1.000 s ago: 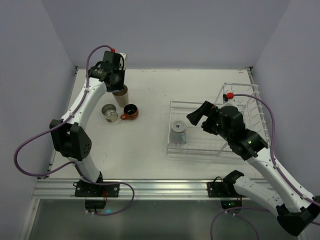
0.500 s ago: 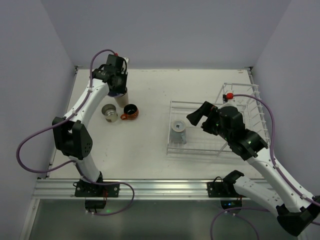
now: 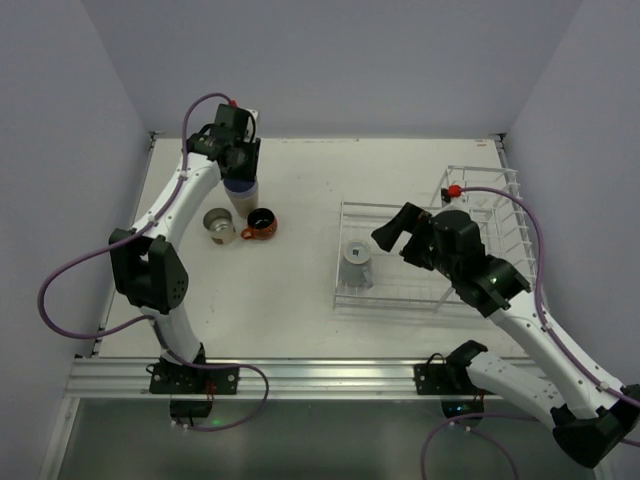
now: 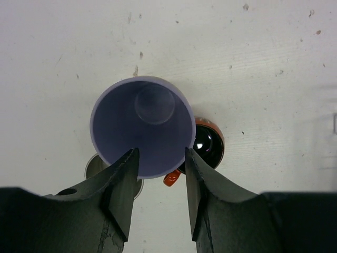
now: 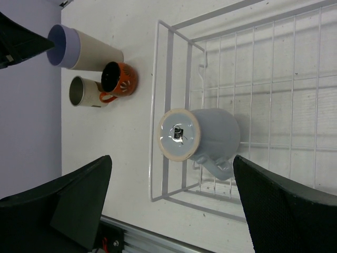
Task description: Unload the cups from the dish rack
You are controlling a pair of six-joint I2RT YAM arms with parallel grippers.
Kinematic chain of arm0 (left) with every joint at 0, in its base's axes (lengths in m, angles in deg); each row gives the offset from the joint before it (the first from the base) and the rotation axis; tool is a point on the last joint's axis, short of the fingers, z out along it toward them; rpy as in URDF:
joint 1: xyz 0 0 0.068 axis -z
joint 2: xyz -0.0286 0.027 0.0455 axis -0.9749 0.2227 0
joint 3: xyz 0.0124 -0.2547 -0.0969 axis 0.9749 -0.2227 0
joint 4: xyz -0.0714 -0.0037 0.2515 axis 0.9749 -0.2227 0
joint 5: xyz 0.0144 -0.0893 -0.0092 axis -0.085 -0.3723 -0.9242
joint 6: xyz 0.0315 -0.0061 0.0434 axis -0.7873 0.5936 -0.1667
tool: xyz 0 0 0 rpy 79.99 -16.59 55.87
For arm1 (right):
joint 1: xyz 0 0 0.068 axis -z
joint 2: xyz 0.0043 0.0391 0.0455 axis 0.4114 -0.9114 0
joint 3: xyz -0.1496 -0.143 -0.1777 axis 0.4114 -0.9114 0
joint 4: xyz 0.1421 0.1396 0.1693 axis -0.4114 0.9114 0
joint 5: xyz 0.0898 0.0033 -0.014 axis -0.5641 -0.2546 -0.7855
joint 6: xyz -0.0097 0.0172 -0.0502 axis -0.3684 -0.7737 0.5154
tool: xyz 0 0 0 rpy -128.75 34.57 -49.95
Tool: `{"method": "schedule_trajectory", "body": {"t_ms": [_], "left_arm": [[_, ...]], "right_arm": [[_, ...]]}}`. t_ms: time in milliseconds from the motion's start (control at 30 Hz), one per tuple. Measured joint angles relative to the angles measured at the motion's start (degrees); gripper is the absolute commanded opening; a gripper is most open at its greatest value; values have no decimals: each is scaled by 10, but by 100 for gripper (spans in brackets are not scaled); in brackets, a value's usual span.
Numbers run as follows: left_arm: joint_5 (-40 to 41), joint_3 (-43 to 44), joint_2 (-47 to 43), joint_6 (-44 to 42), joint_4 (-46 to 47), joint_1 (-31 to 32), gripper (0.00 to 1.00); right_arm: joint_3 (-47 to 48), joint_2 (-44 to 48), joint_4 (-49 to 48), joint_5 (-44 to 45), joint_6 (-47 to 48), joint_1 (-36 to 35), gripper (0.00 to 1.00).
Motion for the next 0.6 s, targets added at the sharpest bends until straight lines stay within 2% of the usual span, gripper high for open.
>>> {"method": "schedule_trajectory", "body": {"t_ms": [233, 400, 600], "left_arm": [[1, 1, -17, 0, 5, 0, 47], [-18, -22, -76, 5, 26, 1, 48], [-107, -122, -203, 25, 105, 3, 64]], "right_arm": [[2, -45, 11, 1, 21, -1, 99], [27, -90, 39, 27, 37, -34, 99], [96, -157, 76, 79, 70, -103, 99]]}}
